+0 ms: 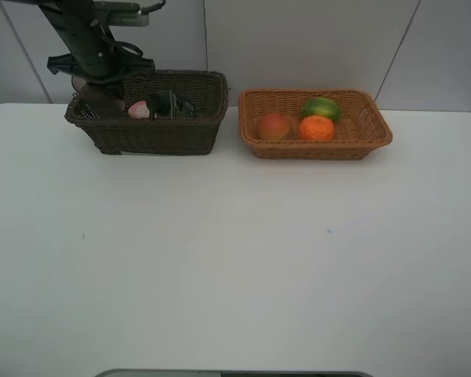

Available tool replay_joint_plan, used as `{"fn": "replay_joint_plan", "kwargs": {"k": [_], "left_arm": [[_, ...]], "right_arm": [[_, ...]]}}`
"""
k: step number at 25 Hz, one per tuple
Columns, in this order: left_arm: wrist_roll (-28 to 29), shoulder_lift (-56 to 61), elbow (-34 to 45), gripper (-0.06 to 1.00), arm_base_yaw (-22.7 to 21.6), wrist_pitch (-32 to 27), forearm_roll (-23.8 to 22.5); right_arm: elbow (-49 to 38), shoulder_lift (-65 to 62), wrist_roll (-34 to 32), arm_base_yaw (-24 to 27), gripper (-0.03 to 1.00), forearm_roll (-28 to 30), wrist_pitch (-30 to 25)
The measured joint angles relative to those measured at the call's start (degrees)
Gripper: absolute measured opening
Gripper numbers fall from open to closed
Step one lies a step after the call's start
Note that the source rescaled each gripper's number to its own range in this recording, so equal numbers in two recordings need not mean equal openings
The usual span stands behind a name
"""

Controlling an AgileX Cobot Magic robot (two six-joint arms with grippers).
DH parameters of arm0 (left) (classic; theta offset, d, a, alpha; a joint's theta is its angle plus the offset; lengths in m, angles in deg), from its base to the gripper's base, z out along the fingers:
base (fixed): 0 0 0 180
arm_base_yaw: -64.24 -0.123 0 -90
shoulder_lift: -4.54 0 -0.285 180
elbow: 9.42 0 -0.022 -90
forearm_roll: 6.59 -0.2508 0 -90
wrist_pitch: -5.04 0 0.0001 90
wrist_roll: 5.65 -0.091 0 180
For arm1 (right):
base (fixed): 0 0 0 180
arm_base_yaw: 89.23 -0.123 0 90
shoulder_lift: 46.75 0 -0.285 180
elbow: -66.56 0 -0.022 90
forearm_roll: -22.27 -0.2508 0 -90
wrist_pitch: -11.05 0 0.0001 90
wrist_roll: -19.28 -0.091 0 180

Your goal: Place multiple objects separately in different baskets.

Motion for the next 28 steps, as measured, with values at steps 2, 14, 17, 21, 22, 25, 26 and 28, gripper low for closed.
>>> {"fn": "replay_joint_plan", "kwargs": {"k": [2,14,17,21,22,25,26,28], "left_arm": [[0.0,0.0,0.0,0.05,-0.07,0.11,0.0],[-4.17,0.0,0.0,0.74,-0.07,0.16,3.56],[-4.67,0.59,0.0,0.9,-0.07,0.16,3.83],[-5.57,3.41,0.0,0.94,-0.07,0.0,3.83],[-5.83,4.49,0.0,0.94,-0.07,-0.38,3.83],[-6.91,8.02,0.0,0.94,-0.07,-2.36,3.83],[-7.5,9.44,0.14,0.94,-0.07,-3.04,3.83],[-8.15,13.15,1.92,0.94,-0.07,-3.2,3.83]], "right_arm": [[0.0,0.0,0.0,0.0,0.83,0.0,0.0],[0.0,0.0,0.0,0.0,0.83,0.0,0.0],[0.0,0.0,0.0,0.0,0.83,0.0,0.0],[0.0,0.0,0.0,0.0,0.83,0.0,0.0],[0.0,0.0,0.0,0.0,0.83,0.0,0.0],[0.0,0.0,0.0,0.0,0.83,0.0,0.0],[0.0,0.0,0.0,0.0,0.83,0.0,0.0],[0.0,0.0,0.0,0.0,0.83,0.0,0.0]]}}
